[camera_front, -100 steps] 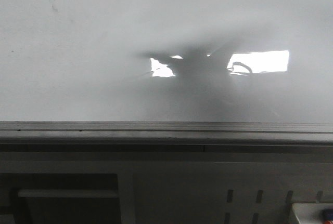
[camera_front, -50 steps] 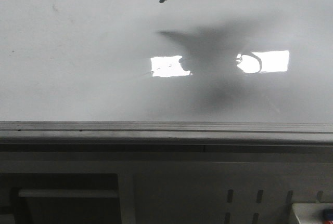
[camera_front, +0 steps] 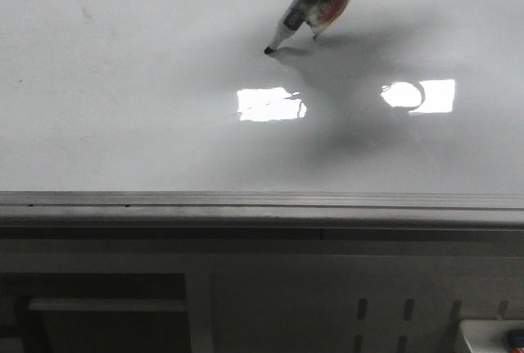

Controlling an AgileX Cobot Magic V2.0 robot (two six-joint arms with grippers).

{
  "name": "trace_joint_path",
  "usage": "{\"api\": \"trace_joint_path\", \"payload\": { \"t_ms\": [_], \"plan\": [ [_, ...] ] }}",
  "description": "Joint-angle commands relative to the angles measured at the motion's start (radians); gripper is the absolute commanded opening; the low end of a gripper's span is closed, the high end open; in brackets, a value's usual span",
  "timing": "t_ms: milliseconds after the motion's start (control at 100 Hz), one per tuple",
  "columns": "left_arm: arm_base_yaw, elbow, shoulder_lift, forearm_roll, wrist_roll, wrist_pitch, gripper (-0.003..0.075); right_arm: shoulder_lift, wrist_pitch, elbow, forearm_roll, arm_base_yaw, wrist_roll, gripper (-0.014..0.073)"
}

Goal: Write number 3 on whiteboard

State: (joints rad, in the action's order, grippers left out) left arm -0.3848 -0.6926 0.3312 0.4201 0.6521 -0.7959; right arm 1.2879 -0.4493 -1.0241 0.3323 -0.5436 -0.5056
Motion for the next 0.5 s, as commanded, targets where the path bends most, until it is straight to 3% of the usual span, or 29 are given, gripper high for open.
{"api": "trace_joint_path", "payload": {
  "t_ms": [0, 270, 490],
  "plan": [
    [0.006, -0.023, 0.012, 0.033, -0.013, 0.079, -0.002, -0.019, 0.046, -0.032, -0.008, 0.035, -0.004, -0.0064],
    [0.006, -0.023, 0.012, 0.033, -0.013, 0.095, -0.002, -0.029, -0.028, -0.029, -0.008, 0.103, -0.002, -0.0053],
    [0.006, -0.023, 0.012, 0.033, -0.013, 0.106, -0.002, -0.036, -0.038, 0.013, 0.022, 0.064, 0.005, -0.0053]
  ]
}}
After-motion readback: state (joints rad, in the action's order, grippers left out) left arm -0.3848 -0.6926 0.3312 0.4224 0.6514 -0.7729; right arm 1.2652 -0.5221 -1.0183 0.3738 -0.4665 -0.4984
